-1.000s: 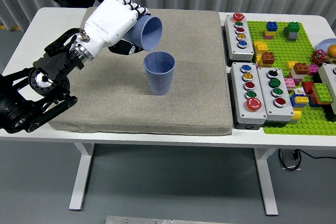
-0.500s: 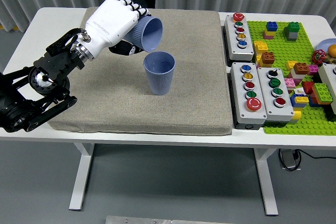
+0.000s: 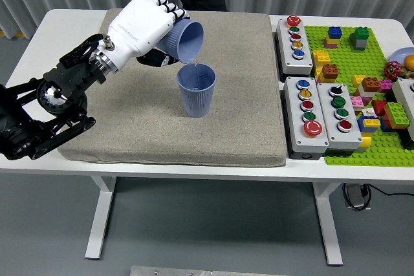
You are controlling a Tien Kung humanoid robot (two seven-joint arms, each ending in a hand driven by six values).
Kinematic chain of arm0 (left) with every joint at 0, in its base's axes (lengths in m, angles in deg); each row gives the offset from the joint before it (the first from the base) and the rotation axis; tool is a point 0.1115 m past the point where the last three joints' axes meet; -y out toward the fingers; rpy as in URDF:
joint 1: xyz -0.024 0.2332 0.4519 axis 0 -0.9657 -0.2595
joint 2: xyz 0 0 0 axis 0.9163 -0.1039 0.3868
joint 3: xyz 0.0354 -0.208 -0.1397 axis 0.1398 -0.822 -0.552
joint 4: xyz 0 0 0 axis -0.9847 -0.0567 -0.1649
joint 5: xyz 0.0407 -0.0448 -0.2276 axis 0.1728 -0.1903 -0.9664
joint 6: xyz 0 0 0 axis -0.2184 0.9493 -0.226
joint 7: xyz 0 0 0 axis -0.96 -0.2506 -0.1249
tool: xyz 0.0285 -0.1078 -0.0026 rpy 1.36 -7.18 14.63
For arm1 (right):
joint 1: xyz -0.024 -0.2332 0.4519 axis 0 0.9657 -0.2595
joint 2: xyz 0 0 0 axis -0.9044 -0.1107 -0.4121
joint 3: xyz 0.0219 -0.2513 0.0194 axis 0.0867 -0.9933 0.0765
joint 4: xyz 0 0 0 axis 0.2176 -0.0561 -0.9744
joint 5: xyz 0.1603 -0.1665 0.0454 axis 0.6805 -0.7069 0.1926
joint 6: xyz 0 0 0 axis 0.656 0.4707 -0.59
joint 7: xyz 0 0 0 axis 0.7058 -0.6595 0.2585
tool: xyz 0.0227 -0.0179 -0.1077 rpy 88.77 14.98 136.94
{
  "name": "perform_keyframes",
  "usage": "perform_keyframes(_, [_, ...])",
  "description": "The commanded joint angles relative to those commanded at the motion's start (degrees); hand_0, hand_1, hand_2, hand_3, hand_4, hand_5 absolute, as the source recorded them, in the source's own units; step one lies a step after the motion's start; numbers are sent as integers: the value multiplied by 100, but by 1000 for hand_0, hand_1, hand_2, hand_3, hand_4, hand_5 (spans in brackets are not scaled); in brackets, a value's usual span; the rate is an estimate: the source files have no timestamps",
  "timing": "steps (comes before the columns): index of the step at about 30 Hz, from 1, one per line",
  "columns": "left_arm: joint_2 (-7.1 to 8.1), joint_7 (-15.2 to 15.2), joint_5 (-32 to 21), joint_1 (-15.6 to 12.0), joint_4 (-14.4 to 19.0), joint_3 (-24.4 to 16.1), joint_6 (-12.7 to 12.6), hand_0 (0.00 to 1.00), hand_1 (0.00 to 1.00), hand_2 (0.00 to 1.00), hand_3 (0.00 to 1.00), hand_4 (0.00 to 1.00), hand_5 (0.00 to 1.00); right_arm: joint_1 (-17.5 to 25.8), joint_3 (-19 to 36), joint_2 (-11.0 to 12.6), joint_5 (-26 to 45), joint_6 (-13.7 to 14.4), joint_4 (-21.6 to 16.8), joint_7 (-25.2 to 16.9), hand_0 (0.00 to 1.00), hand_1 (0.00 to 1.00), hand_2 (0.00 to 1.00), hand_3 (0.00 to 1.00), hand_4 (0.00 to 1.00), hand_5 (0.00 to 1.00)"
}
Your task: Pick cup pour cup place
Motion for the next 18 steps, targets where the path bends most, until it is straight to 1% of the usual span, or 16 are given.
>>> perform_keyframes(13, [26,-59,0,75,-20,150,15,466,444,480,488,698,154,-2,-47,3,84,25,-3,-12,669,609,557,549,2,188])
perform_keyframes(18, [-1,-70,0,110,-25,155,17,466,444,480,488,695,148,6,-53,-2,89,32,-8,-8,669,609,557,550,2,189])
